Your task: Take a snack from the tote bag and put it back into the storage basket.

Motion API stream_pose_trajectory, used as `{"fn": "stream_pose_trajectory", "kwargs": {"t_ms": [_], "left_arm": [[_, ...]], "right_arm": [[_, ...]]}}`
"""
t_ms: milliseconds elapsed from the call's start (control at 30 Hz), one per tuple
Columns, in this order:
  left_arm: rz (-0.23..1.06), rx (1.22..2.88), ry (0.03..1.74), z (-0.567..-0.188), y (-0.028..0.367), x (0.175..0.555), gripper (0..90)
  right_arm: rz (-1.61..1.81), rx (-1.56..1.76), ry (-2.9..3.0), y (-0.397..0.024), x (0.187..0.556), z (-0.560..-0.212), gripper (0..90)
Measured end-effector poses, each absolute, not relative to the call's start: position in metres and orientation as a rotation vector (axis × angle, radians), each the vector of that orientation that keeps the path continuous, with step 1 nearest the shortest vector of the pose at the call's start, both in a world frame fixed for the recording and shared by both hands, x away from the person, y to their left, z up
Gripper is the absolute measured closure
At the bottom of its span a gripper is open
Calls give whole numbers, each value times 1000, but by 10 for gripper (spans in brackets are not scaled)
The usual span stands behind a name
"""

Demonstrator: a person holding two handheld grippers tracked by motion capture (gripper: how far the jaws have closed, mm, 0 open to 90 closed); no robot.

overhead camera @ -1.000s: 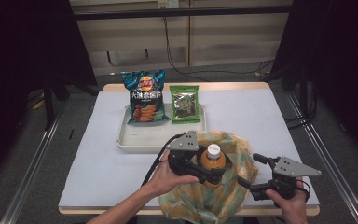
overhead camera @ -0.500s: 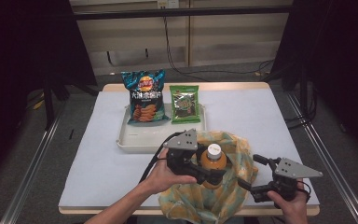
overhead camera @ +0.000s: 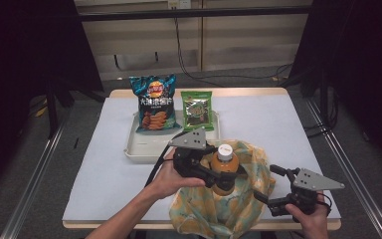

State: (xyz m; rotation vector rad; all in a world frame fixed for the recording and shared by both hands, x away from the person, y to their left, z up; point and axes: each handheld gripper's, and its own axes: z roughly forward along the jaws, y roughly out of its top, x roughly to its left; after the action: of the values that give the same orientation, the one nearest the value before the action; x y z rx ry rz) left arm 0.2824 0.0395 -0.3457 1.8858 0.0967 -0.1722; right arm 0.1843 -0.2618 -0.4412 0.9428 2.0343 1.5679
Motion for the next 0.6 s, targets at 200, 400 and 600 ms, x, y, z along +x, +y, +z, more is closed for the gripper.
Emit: {"fn": "stream_pose_trajectory", "kwargs": {"t_ms": [200, 400, 600], "left_arm": [[-180, 1888, 111, -343, 42, 292, 304], [-177, 1869, 145, -339, 49, 301, 304], [-185, 1856, 135, -329, 52, 308, 303]], "right_arm": [[1563, 948, 2032, -262, 185, -441, 16], [1582, 945, 2031, -261, 184, -441, 7], [1588, 941, 2036, -260, 183, -441, 7]]}}
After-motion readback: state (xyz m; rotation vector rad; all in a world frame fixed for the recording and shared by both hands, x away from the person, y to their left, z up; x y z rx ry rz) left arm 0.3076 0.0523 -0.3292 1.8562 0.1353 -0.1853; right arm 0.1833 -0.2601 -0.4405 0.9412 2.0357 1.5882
